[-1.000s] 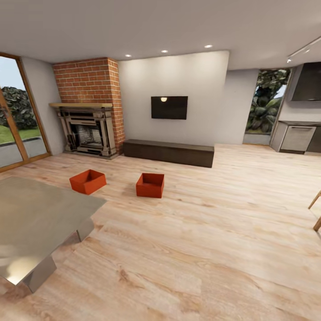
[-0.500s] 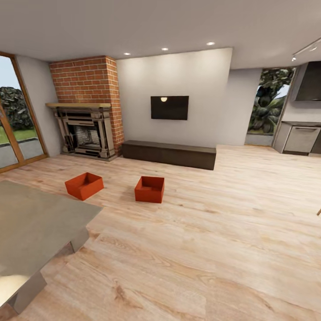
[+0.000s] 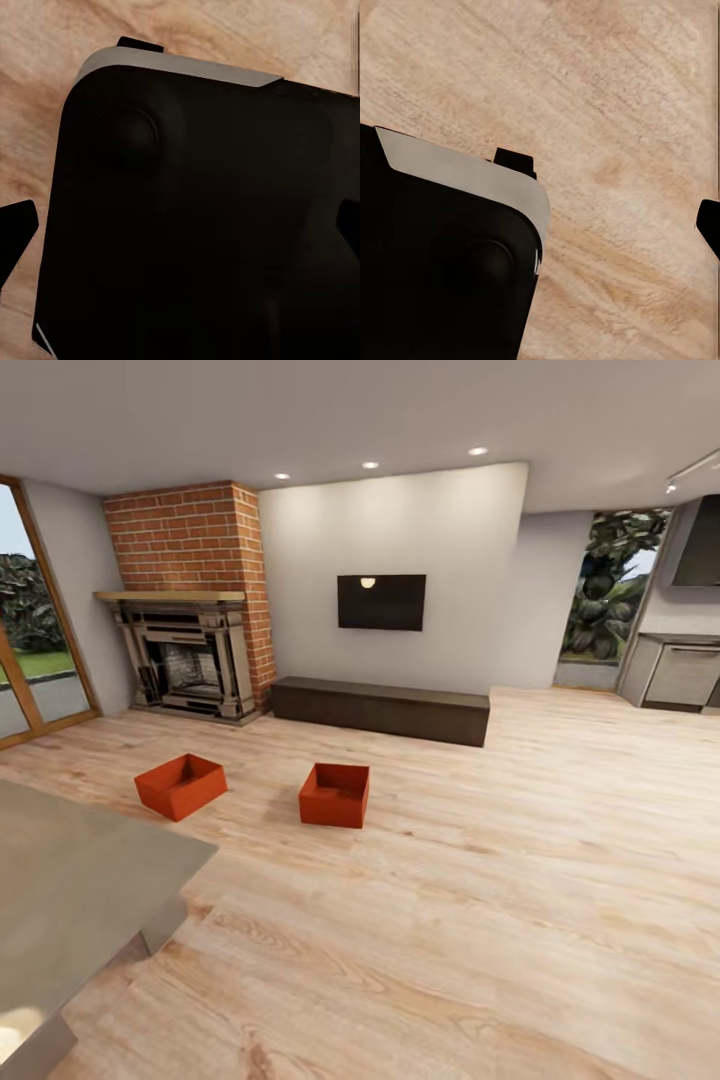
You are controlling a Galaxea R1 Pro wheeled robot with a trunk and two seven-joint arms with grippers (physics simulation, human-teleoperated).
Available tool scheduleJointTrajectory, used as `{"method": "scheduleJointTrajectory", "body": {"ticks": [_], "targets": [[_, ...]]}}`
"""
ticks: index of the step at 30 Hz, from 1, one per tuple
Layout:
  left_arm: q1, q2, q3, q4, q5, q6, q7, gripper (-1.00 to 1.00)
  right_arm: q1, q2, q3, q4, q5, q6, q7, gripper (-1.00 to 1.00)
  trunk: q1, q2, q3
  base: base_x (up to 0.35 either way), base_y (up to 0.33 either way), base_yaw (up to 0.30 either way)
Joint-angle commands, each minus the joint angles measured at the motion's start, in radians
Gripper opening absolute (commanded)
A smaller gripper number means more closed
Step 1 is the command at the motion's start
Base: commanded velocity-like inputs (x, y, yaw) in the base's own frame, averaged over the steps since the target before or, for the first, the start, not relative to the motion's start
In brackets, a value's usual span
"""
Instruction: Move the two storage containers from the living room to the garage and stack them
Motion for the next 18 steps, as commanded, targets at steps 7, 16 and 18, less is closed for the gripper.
{"method": "scheduleJointTrajectory", "body": {"ticks": [7, 16, 18], "targets": [[0.000, 0.000, 0.002, -0.001, 0.005, -0.002, 0.001, 1.00, -0.001, 0.000, 0.003, 0.003, 0.006, -0.004, -0.004, 1.00, 0.001, 0.000, -0.001, 0.323, 0.062, 0.000], [0.000, -0.001, 0.000, -0.001, 0.002, -0.002, 0.001, 1.00, -0.001, 0.009, 0.000, 0.003, 0.003, -0.003, -0.005, 1.00, 0.001, 0.000, -0.001, 0.323, 0.084, 0.000], [0.000, -0.001, 0.000, -0.001, 0.001, -0.002, 0.001, 1.00, -0.001, 0.009, -0.004, 0.003, 0.001, -0.003, -0.005, 1.00, 0.001, 0.000, -0.001, 0.323, 0.084, 0.000]]}}
